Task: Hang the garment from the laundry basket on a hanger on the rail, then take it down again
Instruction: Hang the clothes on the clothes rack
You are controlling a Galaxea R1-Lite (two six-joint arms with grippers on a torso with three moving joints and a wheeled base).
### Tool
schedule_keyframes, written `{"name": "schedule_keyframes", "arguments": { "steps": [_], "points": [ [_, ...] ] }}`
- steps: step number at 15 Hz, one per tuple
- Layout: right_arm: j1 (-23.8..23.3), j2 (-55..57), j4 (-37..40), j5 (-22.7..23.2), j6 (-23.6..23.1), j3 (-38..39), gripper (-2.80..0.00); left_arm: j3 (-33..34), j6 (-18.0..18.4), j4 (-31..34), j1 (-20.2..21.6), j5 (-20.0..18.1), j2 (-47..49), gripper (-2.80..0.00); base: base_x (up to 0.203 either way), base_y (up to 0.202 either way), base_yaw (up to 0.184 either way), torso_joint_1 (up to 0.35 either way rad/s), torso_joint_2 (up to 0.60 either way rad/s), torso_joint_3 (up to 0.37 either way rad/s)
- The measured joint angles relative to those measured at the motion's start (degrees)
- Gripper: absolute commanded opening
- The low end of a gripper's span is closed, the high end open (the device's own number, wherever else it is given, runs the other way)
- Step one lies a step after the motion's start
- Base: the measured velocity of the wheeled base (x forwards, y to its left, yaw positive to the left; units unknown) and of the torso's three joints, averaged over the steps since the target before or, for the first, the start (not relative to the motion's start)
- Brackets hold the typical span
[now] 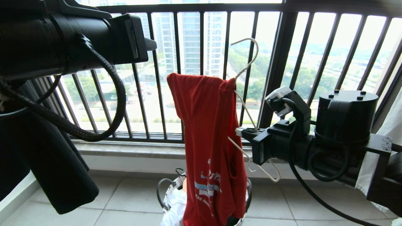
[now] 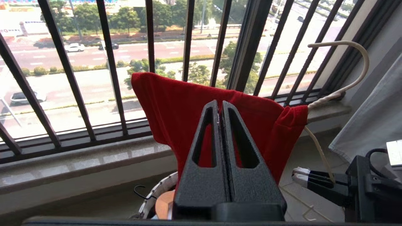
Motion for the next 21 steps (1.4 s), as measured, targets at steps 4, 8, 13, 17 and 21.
{"name": "schedule_keyframes", "arguments": {
  "steps": [4,8,13,17,21],
  "points": [
    [0.3,-0.1,0.3,1.2,0.7,-0.8,-2.80,-11.7,7.4,12.7,6.4,-20.5,2.5,-2.80,0.000,0.000,0.000,0.000,0.00,0.000],
    [1.2,-0.2,0.3,3.4,0.9,0.0,-2.80,-19.3,27.7,26.7,9.2,-31.6,8.8,-2.80,0.000,0.000,0.000,0.000,0.00,0.000],
    [1.4,-2.4,0.1,7.9,-0.9,2.4,-2.80,-24.1,42.1,40.0,8.4,-32.0,12.3,-2.80,0.000,0.000,0.000,0.000,0.00,0.000],
    [1.5,-4.5,0.4,11.4,-6.9,4.3,-2.80,-24.4,43.2,42.8,7.1,-31.9,11.2,-2.80,0.000,0.000,0.000,0.000,0.00,0.000],
    [1.4,-3.5,5.0,15.2,-11.9,1.1,-2.80,-23.5,43.7,45.6,7.1,-31.9,8.2,-2.80,0.000,0.000,0.000,0.000,0.00,0.000]
  ]
}}
